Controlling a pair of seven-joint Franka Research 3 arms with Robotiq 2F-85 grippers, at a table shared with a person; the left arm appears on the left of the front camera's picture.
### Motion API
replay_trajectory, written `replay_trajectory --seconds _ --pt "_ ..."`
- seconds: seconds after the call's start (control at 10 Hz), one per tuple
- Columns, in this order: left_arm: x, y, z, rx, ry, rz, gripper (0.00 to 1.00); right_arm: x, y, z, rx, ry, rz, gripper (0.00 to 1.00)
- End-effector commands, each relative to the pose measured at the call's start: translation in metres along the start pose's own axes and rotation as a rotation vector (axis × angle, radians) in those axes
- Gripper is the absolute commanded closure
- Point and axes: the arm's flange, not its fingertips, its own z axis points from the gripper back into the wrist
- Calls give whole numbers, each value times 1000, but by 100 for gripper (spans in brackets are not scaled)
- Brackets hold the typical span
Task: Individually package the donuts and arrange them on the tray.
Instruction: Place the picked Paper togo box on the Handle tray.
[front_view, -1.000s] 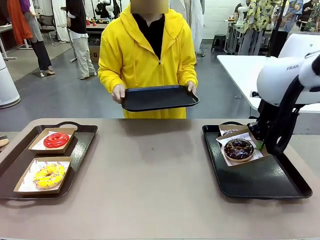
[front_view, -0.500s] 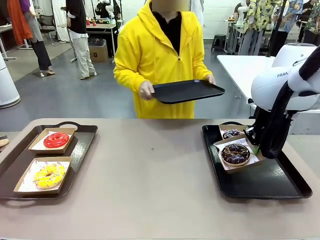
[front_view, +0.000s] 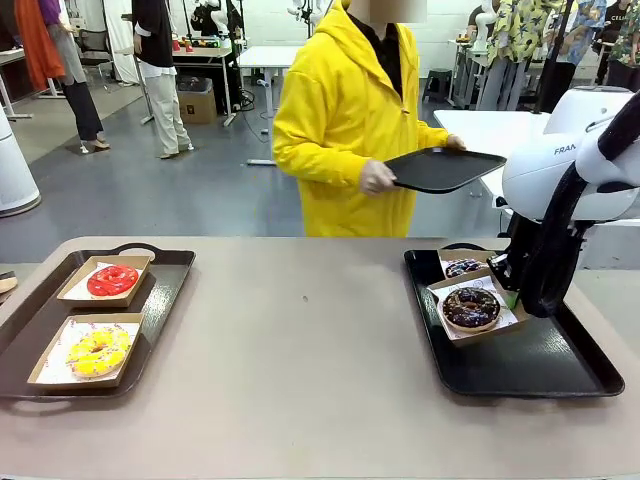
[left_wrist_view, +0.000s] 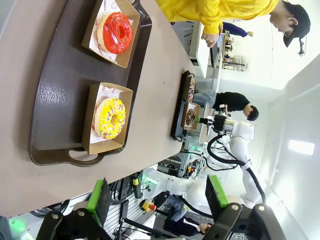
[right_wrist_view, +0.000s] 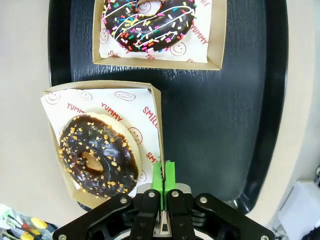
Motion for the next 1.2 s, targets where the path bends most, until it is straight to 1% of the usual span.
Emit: replay_trajectory --seconds 0.0,0.1,0.4,0.6,0.9,1.0,1.1 --pt "-1 -1 1 -6 -12 -4 0 -2 -1 1 -5 -1 3 99" --pt "-1 -1 1 -6 -12 -4 0 0 0 0 0 0 0 99" --pt "-1 -1 1 -6 -12 -4 0 -18 -15 -18 19 59 -43 99" --pt "-1 -1 1 -6 -12 -4 0 -23 -15 -26 27 60 -51 99" --pt "-1 -1 1 -6 -12 -4 0 -22 -15 -42 18 82 -53 99" --pt "-1 -1 1 -6 -12 -4 0 -22 -15 -43 20 67 -34 99" --pt "-1 -1 1 -6 -12 -4 0 -24 -15 -42 30 60 -26 57"
